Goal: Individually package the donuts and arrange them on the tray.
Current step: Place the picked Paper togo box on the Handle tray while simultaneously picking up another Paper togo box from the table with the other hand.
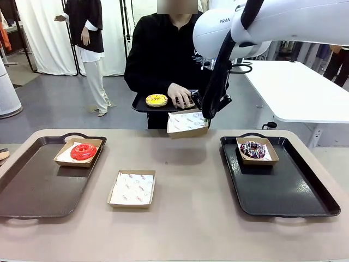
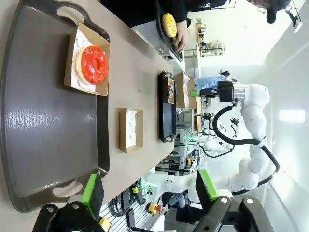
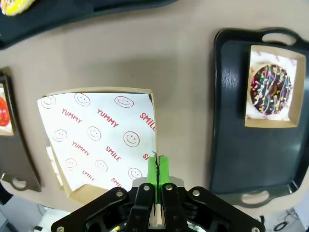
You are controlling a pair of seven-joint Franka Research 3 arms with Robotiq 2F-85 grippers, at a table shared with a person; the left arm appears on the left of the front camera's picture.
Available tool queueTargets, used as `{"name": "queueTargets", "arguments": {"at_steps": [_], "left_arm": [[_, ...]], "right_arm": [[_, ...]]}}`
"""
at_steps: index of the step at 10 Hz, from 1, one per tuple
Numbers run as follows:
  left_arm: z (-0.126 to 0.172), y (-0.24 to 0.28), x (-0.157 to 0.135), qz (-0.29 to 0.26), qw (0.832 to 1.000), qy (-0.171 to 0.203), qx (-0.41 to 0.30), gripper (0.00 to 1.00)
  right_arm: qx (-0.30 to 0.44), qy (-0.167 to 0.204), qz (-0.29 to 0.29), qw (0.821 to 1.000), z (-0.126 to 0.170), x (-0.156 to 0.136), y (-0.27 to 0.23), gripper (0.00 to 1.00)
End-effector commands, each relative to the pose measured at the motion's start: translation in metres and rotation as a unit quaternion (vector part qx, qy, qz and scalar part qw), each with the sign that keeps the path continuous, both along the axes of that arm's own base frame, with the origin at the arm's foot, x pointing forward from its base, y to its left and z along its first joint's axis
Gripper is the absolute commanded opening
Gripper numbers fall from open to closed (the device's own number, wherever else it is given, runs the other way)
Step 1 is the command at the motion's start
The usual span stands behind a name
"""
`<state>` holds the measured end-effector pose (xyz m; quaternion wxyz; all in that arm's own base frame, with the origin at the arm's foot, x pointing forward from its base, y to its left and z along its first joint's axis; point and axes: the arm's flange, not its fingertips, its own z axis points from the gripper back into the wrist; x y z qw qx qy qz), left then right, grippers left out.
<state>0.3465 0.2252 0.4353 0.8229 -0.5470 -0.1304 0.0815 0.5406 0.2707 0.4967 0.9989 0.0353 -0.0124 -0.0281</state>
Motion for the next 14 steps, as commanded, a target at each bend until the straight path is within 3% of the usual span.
{"name": "queueTargets", "arguments": {"at_steps": [1, 3, 4, 14], "left_arm": [[-0.001, 0.003, -0.004, 0.000, 1.000, 0.003, 0.002, 1.00], [-0.001, 0.003, -0.004, 0.000, 1.000, 0.003, 0.002, 1.00], [-0.001, 0.003, -0.004, 0.000, 1.000, 0.003, 0.002, 1.00], [-0.001, 0.003, -0.004, 0.000, 1.000, 0.003, 0.002, 1.00]], "right_arm": [[-0.004, 0.010, 0.009, 1.000, 0.004, 0.018, 0.002, 0.00], [-0.004, 0.023, 0.016, 1.000, -0.005, 0.026, 0.000, 0.00], [0.001, 0.008, -0.002, 1.000, -0.003, 0.016, -0.003, 0.00], [0.001, 0.008, -0.002, 1.000, -0.003, 0.016, -0.003, 0.00]]}}
